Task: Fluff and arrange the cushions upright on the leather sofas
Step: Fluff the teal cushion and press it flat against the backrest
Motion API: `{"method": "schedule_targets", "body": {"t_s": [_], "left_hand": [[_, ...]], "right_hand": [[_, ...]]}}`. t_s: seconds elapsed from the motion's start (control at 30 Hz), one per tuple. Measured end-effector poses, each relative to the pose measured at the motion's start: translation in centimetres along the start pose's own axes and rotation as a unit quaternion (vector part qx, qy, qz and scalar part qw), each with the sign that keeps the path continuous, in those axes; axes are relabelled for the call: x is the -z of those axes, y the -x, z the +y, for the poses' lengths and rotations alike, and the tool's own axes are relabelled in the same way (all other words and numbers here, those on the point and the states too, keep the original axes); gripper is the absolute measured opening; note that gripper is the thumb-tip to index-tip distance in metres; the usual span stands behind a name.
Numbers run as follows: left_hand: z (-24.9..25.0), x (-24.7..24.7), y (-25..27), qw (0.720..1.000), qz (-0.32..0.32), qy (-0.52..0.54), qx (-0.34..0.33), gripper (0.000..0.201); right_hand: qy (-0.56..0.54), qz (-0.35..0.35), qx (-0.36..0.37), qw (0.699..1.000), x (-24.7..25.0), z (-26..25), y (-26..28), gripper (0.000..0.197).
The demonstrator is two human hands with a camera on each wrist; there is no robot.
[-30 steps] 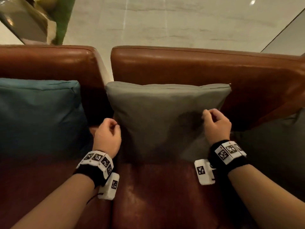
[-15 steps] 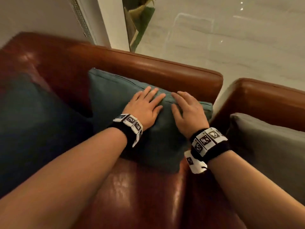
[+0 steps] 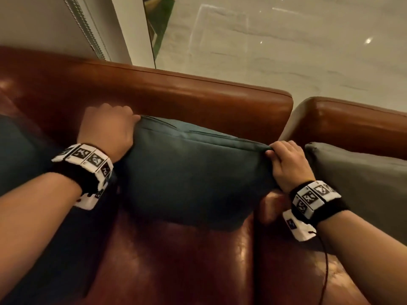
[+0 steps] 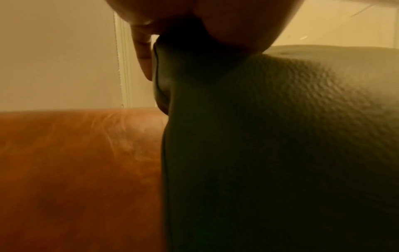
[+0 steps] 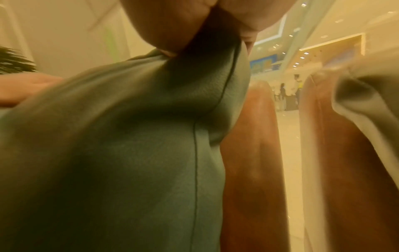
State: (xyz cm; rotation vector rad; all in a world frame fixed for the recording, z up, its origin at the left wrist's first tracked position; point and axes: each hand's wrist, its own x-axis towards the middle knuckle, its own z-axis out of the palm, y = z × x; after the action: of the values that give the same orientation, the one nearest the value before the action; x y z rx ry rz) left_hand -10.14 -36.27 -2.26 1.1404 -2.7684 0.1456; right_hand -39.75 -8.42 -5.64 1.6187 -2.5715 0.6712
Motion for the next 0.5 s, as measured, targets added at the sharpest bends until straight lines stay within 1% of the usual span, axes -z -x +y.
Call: {"method": "schedule_targets", "body": {"t_s": [0.03, 0.1, 0.17, 0.2, 0.23, 0.33, 0.37, 0.4, 0.43, 0.47, 0.5], "left_hand": [[-0.2, 0.6, 0.5, 1.0, 0.016, -0.002, 0.001, 0.04], [-0.4, 1.9, 1.2, 1.0, 0.024, -0.009, -0.013, 0.038], [0.0, 2.7, 0.8, 0.999, 0.029, -0.019, -0.033, 0.039], [0.4, 2.6, 0.2, 0.999, 0.029, -0.02, -0.033, 0.038], [0.9, 2.1, -0.6, 0.999, 0.017, -0.018, -0.025, 0.037], [3.1, 0.1, -1.9, 0.995, -0.081, -0.015, 0.049, 0.033], [4.5, -0.7, -1.6, 0.994, -0.088, -0.006, 0.064, 0.037], [6.2, -1.3, -0.9, 0.995, -0.077, 0.011, 0.063, 0.041], [8.5, -1.6, 0.0, 0.997, -0.056, 0.029, 0.036, 0.046], [11.0, -1.8, 1.1, 0.998, -0.044, 0.044, -0.011, 0.05], [13.3, -2.2, 2.3, 0.995, -0.048, 0.05, -0.066, 0.054]], "right_hand": [[-0.002, 0.006, 0.022, 1.0, 0.7, -0.1, 0.4, 0.028], [-0.014, 0.015, 0.053, 0.998, 2.2, 0.2, 0.6, 0.022], [-0.014, 0.022, 0.057, 0.998, 3.5, 0.5, 0.0, 0.017], [-0.006, 0.023, 0.048, 0.999, 3.8, 0.8, -0.6, 0.018], [0.006, 0.015, 0.03, 0.999, 3.8, 1.4, -1.4, 0.022], [0.06, -0.039, -0.029, 0.997, 3.0, 2.2, -3.3, 0.033], [0.063, -0.044, -0.037, 0.996, 2.7, 1.7, -3.4, 0.036], [0.049, -0.042, -0.03, 0.997, 2.1, 0.9, -3.0, 0.039], [0.031, -0.035, -0.01, 0.999, 1.5, -0.4, -2.3, 0.041], [0.016, -0.032, 0.021, 0.999, 0.5, -1.9, -1.1, 0.043], [0.009, -0.042, 0.052, 0.998, -0.9, -3.5, 0.3, 0.046]]}}
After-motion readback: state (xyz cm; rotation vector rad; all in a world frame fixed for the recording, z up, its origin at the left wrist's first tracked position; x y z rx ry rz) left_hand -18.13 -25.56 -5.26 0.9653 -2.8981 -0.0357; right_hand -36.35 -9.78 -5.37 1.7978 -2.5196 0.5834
